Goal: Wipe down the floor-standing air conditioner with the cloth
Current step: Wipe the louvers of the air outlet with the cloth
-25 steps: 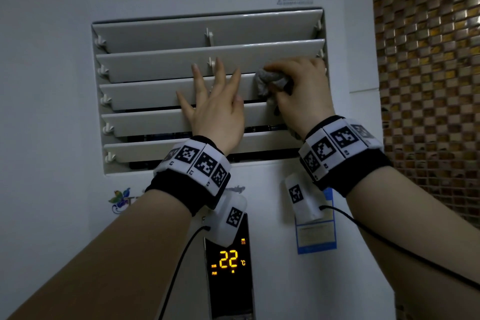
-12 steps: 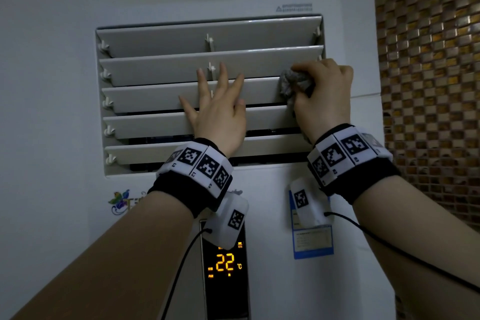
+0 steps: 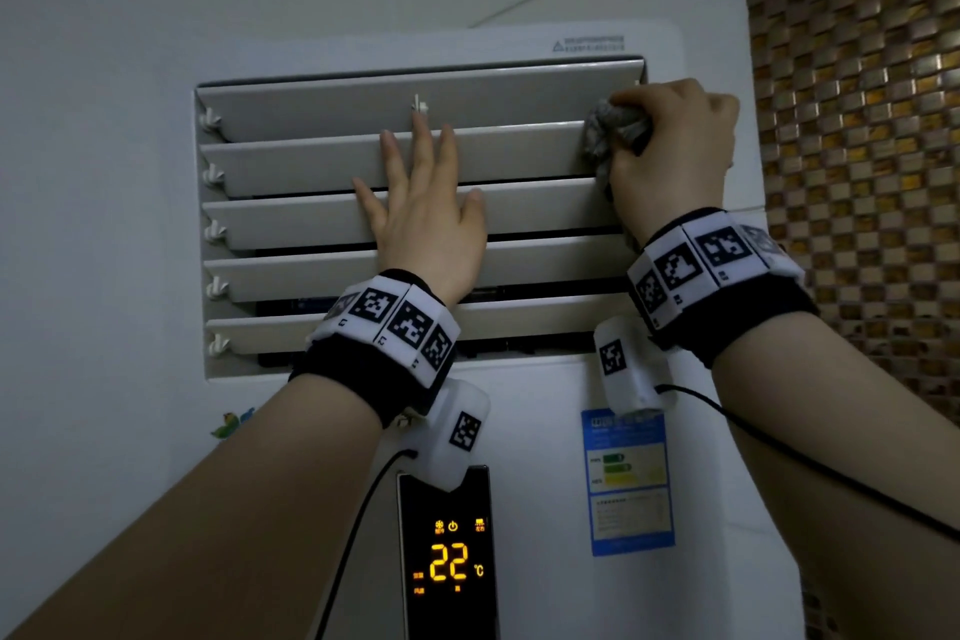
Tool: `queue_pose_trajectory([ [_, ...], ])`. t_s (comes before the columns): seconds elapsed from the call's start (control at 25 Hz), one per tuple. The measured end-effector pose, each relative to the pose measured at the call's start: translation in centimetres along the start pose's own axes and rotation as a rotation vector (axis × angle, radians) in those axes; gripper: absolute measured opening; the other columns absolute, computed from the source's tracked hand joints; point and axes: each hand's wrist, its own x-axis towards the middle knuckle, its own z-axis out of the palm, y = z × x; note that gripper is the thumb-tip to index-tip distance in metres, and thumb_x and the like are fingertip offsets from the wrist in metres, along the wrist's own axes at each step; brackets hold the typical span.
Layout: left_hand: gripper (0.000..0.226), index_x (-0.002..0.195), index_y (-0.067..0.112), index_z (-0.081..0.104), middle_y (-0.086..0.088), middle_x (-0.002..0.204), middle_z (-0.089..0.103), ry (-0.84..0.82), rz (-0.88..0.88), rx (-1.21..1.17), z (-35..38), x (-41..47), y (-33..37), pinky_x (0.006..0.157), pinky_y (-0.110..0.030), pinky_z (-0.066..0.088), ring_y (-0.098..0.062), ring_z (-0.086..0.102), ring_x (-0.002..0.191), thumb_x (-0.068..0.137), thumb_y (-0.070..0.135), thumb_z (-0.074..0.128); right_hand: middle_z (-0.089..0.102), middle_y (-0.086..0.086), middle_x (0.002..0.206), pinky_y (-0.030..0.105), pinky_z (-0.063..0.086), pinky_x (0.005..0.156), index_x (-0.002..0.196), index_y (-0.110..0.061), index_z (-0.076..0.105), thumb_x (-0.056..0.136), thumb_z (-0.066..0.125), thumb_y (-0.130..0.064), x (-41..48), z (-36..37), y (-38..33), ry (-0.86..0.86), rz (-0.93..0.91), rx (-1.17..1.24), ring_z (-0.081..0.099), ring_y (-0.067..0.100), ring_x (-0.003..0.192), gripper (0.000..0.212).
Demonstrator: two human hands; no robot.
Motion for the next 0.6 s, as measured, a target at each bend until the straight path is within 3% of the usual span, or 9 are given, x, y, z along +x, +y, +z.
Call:
queue_pose_trajectory([
  [0.2, 0.062, 0.152, 0.022, 0.000, 0.006, 0.159, -0.012, -0.001, -0.017, 0.015, -0.1, 0.3, -0.2, 0.113, -0.057, -0.009, -0.023, -0.015, 0.145, 0.100, 0.027, 0.032, 0.054, 0.005, 0.124, 0.045, 0.037, 0.098, 0.119, -0.024, 0.061, 0.086, 0.052, -0.008, 0.2, 0.7, -0.6, -0.079, -0.089, 0.028, 0.035, 0.029, 0.122, 0.038],
  [0.36, 0.061, 0.152, 0.022, 0.001, 0.006, 0.160, -0.008, 0.021, -0.051, 0.003, -0.4, 0.8, -0.3, 0.112, -0.058, -0.010, -0.024, -0.016, 0.145, 0.099, 0.026, 0.030, 0.054, 0.004, 0.123, 0.045, 0.039, 0.097, 0.118, -0.024, 0.061, 0.085, 0.052, -0.008, 0.2, 1.1, -0.9, -0.044, -0.039, 0.046, 0.035, 0.028, 0.122, 0.038],
  [0.52, 0.059, 0.152, 0.022, 0.005, 0.006, 0.160, -0.006, 0.024, -0.048, -0.008, -0.8, 1.1, -0.4, 0.112, -0.057, -0.011, -0.024, -0.016, 0.145, 0.099, 0.023, 0.030, 0.056, 0.004, 0.122, 0.035, 0.036, 0.099, 0.119, -0.023, 0.062, 0.085, 0.051, -0.007, -0.1, 1.6, -1.6, -0.082, -0.094, 0.132, 0.035, 0.027, 0.121, 0.039],
  [0.6, 0.057, 0.152, 0.024, 0.007, 0.004, 0.160, -0.004, 0.036, -0.058, -0.029, -1.0, 1.1, -1.0, 0.112, -0.055, -0.012, -0.023, -0.014, 0.146, 0.100, 0.022, 0.029, 0.055, 0.004, 0.123, 0.039, 0.036, 0.100, 0.119, -0.023, 0.061, 0.085, 0.051, -0.006, 0.1, 1.5, -1.3, -0.050, -0.047, 0.120, 0.035, 0.027, 0.122, 0.040],
])
